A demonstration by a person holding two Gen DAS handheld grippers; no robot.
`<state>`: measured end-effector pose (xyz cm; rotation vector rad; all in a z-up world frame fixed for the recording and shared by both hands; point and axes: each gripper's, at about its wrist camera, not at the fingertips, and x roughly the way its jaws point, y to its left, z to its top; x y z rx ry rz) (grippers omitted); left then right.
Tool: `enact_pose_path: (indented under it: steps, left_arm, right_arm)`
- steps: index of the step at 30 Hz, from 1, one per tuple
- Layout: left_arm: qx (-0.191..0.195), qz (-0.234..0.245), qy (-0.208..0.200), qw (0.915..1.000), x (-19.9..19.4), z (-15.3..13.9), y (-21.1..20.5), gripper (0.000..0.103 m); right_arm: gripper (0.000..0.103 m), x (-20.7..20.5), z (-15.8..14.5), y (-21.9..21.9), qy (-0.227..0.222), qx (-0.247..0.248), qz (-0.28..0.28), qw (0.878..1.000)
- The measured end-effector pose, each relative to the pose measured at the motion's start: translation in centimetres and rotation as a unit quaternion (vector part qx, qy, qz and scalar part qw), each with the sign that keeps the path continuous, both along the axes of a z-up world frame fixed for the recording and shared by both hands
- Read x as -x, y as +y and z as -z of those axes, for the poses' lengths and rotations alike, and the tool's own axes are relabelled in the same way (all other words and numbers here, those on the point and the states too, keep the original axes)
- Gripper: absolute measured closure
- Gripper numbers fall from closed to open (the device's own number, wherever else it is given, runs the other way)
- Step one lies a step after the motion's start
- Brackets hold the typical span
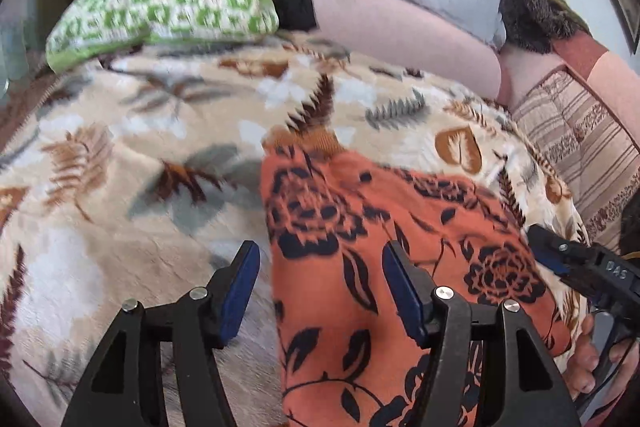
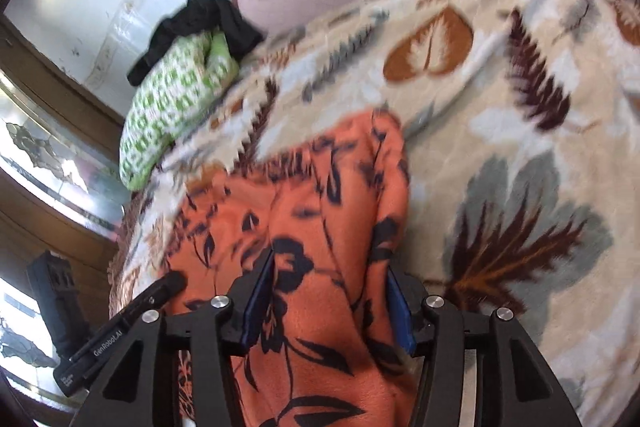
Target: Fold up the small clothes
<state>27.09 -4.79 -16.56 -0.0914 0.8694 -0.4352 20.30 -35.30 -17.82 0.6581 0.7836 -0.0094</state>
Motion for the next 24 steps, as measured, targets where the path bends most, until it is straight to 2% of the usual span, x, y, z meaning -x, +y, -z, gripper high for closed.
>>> enact_pose_path:
  steps: [3,5,6,8,11,12,13,15,19,21,24]
  left_arm:
    - [0.031,-0.011,-0.011,0.9994,-0.1,-0.8,1.0,0.036]
    - [0.034,-0.009,-0.001,0.9994,-0.5,-0.4,0.9,0.036]
    - [0.026,-0.007,0.004,0.9996,-0.7,-0.2,0.6,0.036]
    - [-0.005,-0.004,0.015,0.9999,-0.9,0.7,-0.6,0.036]
    - [-0.057,-0.009,0.041,0.9975,-1.3,2.6,-1.6,0.034]
    - [-0.063,-0.011,0.056,0.9963,-1.5,3.4,-1.7,0.029]
    - [-0.061,-0.017,0.07,0.9955,-1.7,4.0,-1.6,0.029]
    - [-0.046,-0.023,0.078,0.9956,-1.6,4.0,-1.1,0.029]
    - [-0.037,-0.021,0.06,0.9973,-0.3,2.3,-0.5,0.029]
    - [-0.021,-0.016,0.049,0.9984,1.1,1.3,0.0,0.029]
    - [-0.02,-0.003,0.027,0.9994,3.6,0.0,0.3,0.029]
  right_arm:
    - [0.049,1.4,-3.0,0.3,-0.087,0.033,0.0,0.996]
    - [0.049,1.3,-3.9,1.1,-0.115,0.035,-0.022,0.992]
    - [0.051,0.7,-3.9,1.7,-0.112,0.034,-0.033,0.993]
    - [0.066,-0.9,-2.5,2.5,-0.074,0.024,-0.057,0.995]
    - [0.067,-3.1,1.2,3.1,0.02,0.0,-0.066,0.998]
    - [0.066,-3.6,2.6,3.1,0.058,0.003,-0.064,0.996]
    - [0.068,-3.8,3.4,3.1,0.077,0.0,-0.061,0.995]
    - [0.068,-3.6,3.3,2.9,0.073,-0.007,-0.061,0.995]
    - [0.068,-1.7,1.1,3.0,0.051,0.02,-0.056,0.997]
    - [0.068,0.2,-0.5,3.2,0.028,0.023,-0.064,0.997]
    - [0.068,3.2,-2.8,4.6,-0.005,0.042,-0.083,0.996]
